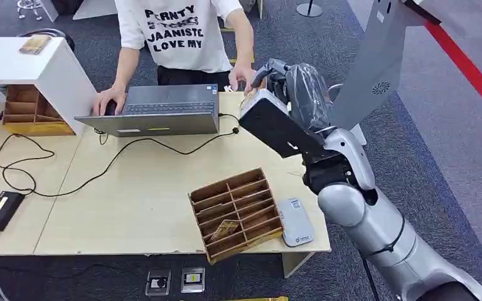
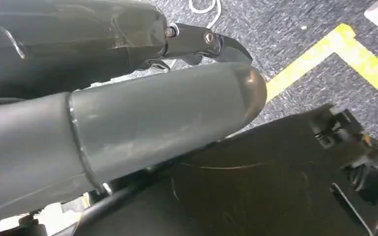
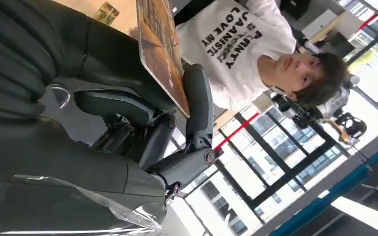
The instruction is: Pass the card to the sensor for recognition and then transmit it.
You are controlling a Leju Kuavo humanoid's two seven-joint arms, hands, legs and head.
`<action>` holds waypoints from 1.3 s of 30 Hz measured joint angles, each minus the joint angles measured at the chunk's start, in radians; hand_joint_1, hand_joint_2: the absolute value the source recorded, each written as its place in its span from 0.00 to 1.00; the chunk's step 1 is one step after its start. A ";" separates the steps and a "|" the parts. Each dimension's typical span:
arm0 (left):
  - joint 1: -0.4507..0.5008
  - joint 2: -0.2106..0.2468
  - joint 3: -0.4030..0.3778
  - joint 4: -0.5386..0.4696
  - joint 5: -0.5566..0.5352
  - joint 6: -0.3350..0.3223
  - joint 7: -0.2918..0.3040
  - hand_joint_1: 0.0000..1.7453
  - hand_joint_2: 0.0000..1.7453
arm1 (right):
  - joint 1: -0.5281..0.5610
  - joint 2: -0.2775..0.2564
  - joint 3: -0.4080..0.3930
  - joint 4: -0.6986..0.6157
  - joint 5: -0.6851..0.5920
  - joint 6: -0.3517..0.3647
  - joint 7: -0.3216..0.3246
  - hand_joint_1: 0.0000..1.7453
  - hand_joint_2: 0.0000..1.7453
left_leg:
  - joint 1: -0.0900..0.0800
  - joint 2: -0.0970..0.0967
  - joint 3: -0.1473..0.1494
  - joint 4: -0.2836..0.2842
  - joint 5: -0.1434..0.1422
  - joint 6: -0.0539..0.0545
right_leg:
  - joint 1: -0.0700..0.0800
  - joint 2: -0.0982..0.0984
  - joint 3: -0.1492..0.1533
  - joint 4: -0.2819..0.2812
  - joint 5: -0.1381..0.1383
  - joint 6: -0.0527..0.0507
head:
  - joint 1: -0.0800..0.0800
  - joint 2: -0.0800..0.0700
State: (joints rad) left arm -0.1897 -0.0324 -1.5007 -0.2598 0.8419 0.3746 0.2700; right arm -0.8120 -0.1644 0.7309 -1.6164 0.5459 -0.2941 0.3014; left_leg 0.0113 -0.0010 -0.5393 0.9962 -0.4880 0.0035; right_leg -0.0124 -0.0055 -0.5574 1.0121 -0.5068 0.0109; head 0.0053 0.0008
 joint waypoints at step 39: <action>-0.018 -0.002 0.000 0.000 -0.132 -0.032 0.042 0.00 0.00 | -0.230 0.121 0.040 0.546 0.002 -0.007 0.081 0.00 1.00 | 0.000 0.000 0.000 0.000 0.000 0.000 | 0.000 0.001 -0.001 0.000 0.000 0.000 | 0.000 0.000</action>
State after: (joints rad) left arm -0.2081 -0.0347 -1.5003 -0.2598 0.7095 0.3422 0.3117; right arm -1.0415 -0.0431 0.7713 -1.0708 0.5482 -0.3010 0.3826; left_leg 0.0113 -0.0009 -0.5392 0.9966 -0.4880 0.0035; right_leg -0.0124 -0.0048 -0.5583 1.0121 -0.5067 0.0108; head 0.0057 0.0008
